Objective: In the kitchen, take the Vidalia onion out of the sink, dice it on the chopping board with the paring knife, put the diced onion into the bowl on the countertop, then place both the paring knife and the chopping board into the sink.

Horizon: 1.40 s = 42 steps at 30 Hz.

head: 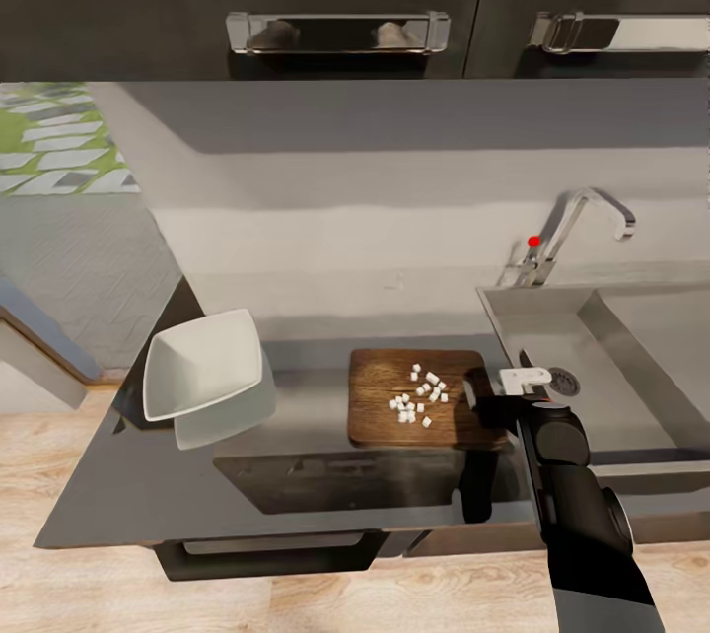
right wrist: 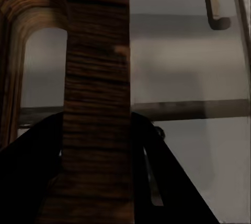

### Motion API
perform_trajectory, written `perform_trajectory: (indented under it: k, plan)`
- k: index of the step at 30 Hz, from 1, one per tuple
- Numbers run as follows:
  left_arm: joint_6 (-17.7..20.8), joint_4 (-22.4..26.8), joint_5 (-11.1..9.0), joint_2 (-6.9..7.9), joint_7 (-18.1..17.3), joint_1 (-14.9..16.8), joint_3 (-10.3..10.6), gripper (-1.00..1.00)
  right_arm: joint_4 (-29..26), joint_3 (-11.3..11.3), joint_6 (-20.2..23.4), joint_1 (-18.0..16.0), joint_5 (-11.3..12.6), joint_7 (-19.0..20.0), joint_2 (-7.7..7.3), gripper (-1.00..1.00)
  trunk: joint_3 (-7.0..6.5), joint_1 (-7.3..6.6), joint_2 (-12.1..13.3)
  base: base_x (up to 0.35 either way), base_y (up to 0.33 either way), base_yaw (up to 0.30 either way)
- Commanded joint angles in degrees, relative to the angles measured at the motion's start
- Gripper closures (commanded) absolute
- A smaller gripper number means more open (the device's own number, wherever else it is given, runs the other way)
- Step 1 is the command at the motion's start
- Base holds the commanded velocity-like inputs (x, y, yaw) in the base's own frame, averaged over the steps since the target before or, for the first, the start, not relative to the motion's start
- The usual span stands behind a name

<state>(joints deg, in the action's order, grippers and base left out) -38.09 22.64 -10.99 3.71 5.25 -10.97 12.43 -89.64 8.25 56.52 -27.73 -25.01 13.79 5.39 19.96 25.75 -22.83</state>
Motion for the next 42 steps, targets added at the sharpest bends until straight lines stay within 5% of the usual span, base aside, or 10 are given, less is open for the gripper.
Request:
perform_trajectory:
  k: [1,42]
  plan:
    - [-0.06,0.12,-0.17,0.07,0.55,-0.02,0.49,-1.0,-0.07,0.1,0.26,-0.04,-0.3,0.57,0.06,1.0,0.0,0.04,-0.09,0.0,0.0,0.0]
    - [-0.04,0.12,-0.17,0.07,0.55,-0.02,0.49,-1.0,-0.44,0.19,0.26,-0.04,-0.3,0.54,-0.03,1.0,-3.7,0.04,-0.09,0.0,0.022,0.0]
